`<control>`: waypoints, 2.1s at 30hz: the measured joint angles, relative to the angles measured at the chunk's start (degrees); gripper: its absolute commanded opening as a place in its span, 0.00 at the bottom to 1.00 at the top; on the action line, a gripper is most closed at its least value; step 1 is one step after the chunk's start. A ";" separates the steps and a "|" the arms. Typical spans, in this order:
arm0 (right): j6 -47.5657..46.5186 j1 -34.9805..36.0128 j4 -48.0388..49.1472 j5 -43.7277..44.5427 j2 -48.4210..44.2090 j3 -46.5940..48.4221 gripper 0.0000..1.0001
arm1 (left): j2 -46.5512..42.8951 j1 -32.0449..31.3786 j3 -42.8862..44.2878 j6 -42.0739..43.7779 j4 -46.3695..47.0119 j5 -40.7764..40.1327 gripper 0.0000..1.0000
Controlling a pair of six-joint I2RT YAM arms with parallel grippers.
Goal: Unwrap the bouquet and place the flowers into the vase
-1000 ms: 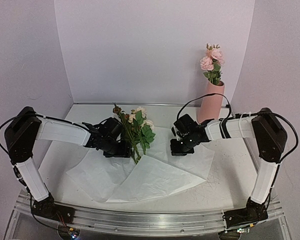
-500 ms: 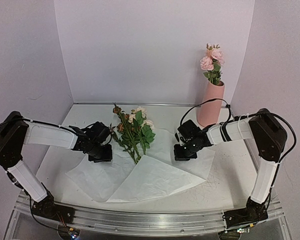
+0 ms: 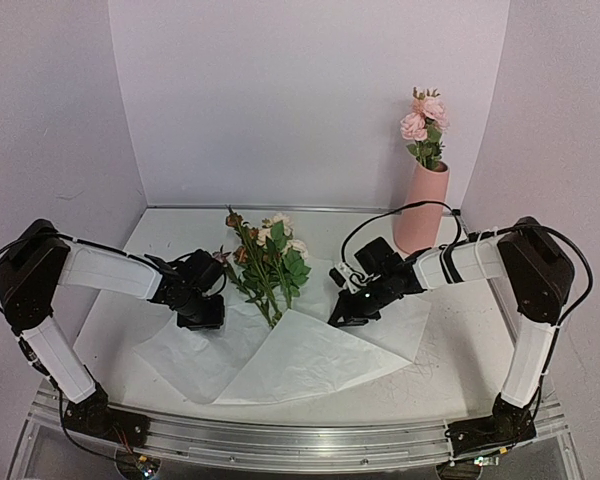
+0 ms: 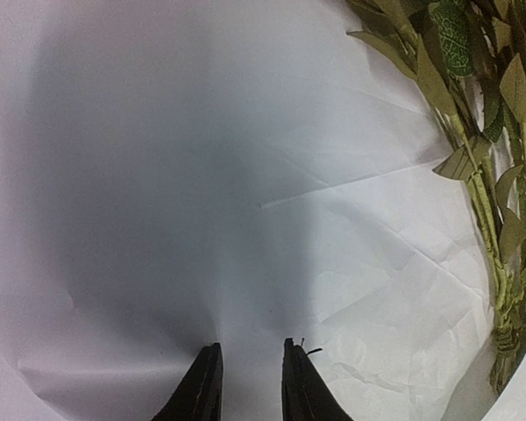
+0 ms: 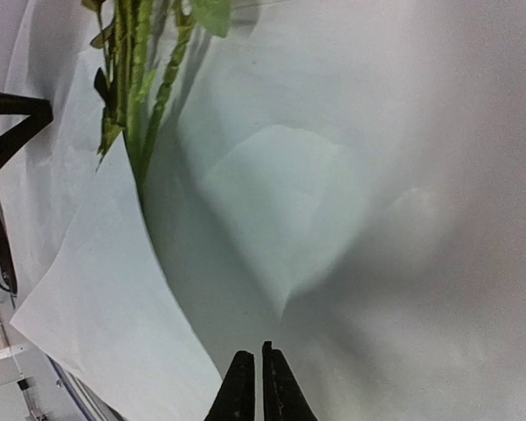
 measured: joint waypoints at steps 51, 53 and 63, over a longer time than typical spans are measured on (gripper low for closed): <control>1.84 7.02 -23.39 13.01 -35.02 -8.86 0.11 | 13.22 -30.18 23.21 15.27 -2.02 23.20 0.37; 2.13 6.86 -23.55 15.00 -34.66 -8.03 0.10 | 13.22 -31.86 23.34 15.56 -2.01 24.07 0.37; 3.22 6.80 -23.05 19.49 -29.35 -7.49 0.08 | 15.76 -36.30 23.82 15.42 -1.98 25.27 0.37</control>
